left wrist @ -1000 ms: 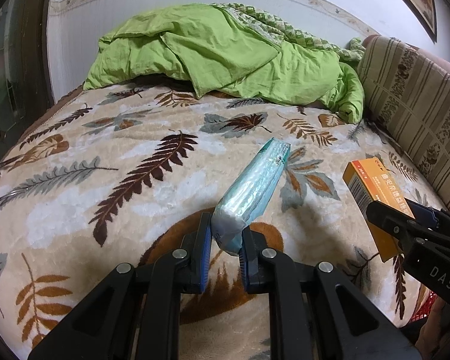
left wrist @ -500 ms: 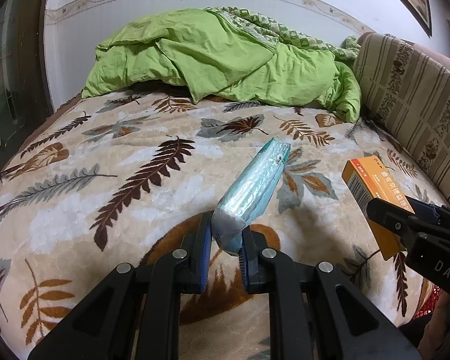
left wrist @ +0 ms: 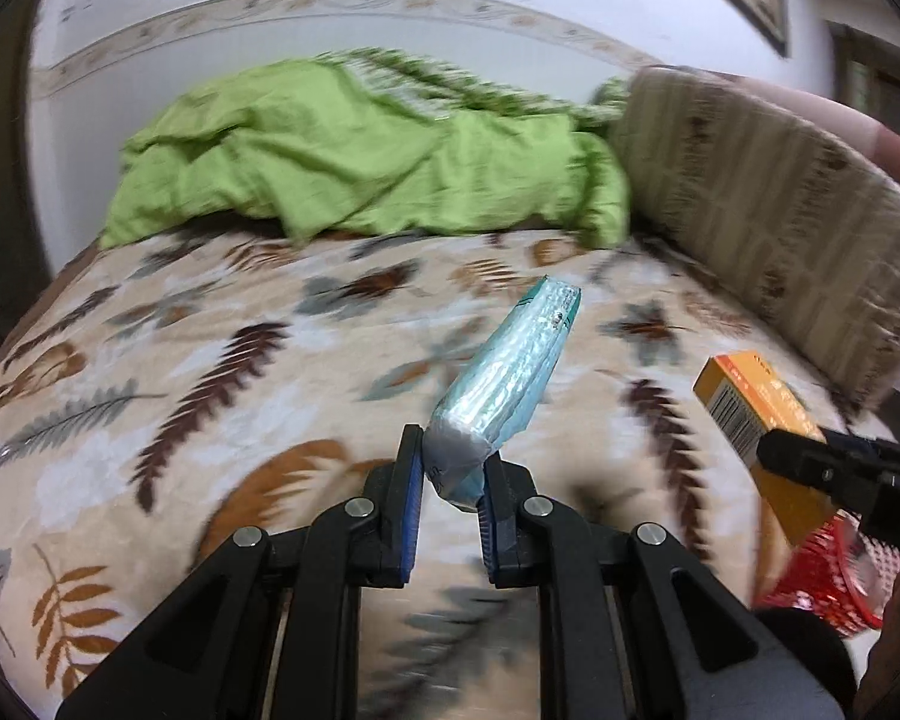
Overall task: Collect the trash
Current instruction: 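Carry the tube and orange box to the red basket and release both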
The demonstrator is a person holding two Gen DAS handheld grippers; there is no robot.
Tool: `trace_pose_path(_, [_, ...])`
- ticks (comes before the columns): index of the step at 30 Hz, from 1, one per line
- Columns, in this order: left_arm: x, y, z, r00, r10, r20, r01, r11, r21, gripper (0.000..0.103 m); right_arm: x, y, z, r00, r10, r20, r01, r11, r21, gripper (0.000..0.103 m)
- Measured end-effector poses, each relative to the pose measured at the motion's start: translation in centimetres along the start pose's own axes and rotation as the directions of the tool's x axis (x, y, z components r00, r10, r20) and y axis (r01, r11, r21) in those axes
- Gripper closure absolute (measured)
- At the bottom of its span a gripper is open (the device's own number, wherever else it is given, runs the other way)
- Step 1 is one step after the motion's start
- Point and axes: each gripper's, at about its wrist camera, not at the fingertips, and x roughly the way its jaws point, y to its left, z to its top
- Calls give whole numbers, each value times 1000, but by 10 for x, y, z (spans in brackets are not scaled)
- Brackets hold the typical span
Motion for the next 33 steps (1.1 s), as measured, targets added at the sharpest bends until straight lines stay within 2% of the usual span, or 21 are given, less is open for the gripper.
trace_pose_path(4, [-11,-45,3,993,-116,-12,116,991,62,88,-46,-46,-5,997,-70,38,67,995,72,48])
trace_pose_path(8, [-16,-99,11,968,-246,-41,249,960,128,88,-91,-100,-15,985,-162,53,150,972,182,48])
trace_pose_path(11, [-17,-145,14,937,-340,-85,350,919,181,88,-123,-134,-25,973,-222,56,202,947,250,48])
trace_pose_path(14, [-17,-193,13,892,-427,-151,452,863,227,88,-153,-162,-37,956,-288,62,256,916,310,48])
trace_pose_path(18, [-9,-246,6,826,-501,-259,557,799,229,88,-181,-194,-53,934,-353,52,308,871,382,47])
trace_pose_path(21, [-2,-278,-2,790,-522,-322,601,764,235,87,-187,-214,-64,926,-375,35,326,844,426,46])
trace_pose_path(22, [2,-286,-6,779,-523,-345,611,757,232,83,-186,-217,-66,925,-380,29,331,840,429,46])
trace_pose_path(23, [4,-292,-7,771,-523,-364,617,754,223,71,-182,-223,-69,926,-379,8,338,834,436,46])
trace_pose_path(24, [6,-296,-10,765,-523,-376,620,756,210,66,-180,-227,-71,921,-389,-12,353,823,445,46])
trace_pose_path(25, [7,-297,-11,766,-523,-375,618,759,204,61,-181,-230,-75,917,-399,-23,365,814,452,45])
trace_pose_path(27, [4,-293,-11,770,-524,-363,614,764,199,59,-181,-232,-77,916,-400,-31,369,812,452,44])
trace_pose_path(29, [0,-283,-8,797,-503,-335,583,785,210,53,-183,-228,-77,906,-422,-27,390,808,442,42])
trace_pose_path(31, [-8,-268,-5,825,-484,-292,551,804,223,45,-185,-218,-73,882,-470,-18,436,801,410,34])
trace_pose_path(33, [-14,-250,-2,845,-468,-258,523,824,219,38,-184,-206,-69,858,-513,-10,477,790,384,30])
